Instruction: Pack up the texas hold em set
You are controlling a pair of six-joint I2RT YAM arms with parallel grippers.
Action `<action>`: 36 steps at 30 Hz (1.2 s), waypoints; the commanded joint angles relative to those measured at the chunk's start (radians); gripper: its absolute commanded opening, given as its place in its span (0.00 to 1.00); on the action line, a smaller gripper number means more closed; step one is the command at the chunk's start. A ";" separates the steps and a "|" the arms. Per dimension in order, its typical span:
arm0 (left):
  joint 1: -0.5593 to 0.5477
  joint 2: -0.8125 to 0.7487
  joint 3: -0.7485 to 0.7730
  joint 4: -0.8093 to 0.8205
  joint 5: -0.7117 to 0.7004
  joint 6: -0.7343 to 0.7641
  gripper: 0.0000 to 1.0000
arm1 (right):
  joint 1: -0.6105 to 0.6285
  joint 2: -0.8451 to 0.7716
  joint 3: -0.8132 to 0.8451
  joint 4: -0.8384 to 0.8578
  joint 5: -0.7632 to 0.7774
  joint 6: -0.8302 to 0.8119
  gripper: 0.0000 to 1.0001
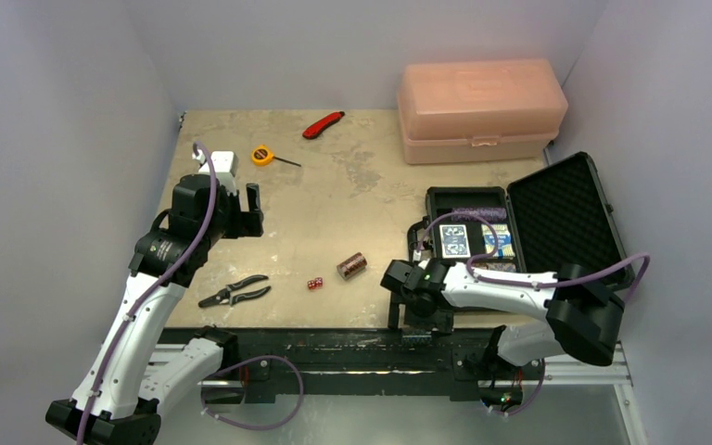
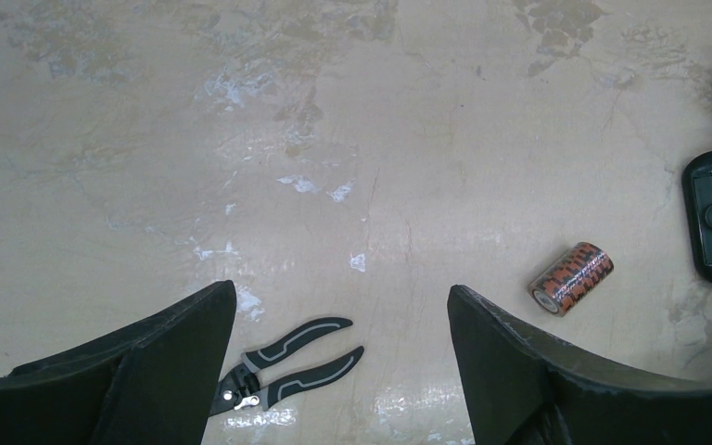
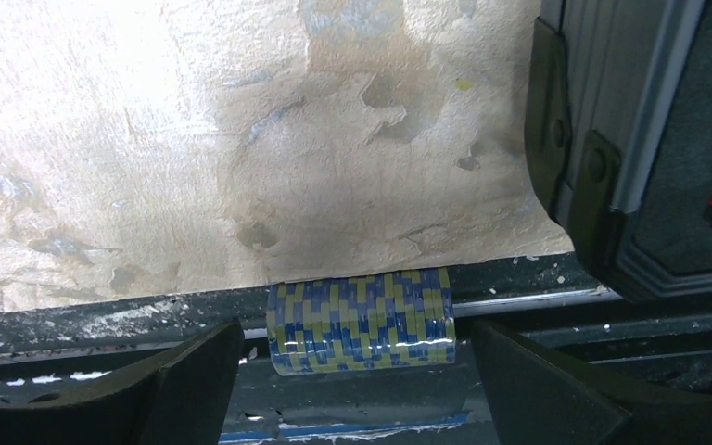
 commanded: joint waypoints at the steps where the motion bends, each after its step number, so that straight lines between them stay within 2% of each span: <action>1: -0.004 -0.015 0.002 0.021 -0.012 0.000 0.84 | 0.020 0.020 -0.002 0.006 0.013 0.040 0.97; 5: -0.004 -0.016 0.002 0.022 -0.012 -0.001 0.84 | 0.031 0.030 -0.008 0.004 0.021 0.050 0.90; 8: -0.004 -0.016 0.002 0.021 -0.011 0.001 0.84 | 0.041 0.041 -0.009 0.006 0.030 0.048 0.77; 20: -0.004 -0.019 0.002 0.021 -0.008 -0.001 0.84 | 0.073 0.040 0.012 0.014 0.019 0.014 0.01; 36: -0.004 -0.018 0.000 0.023 -0.006 -0.001 0.84 | 0.079 0.054 0.336 -0.035 0.221 -0.111 0.00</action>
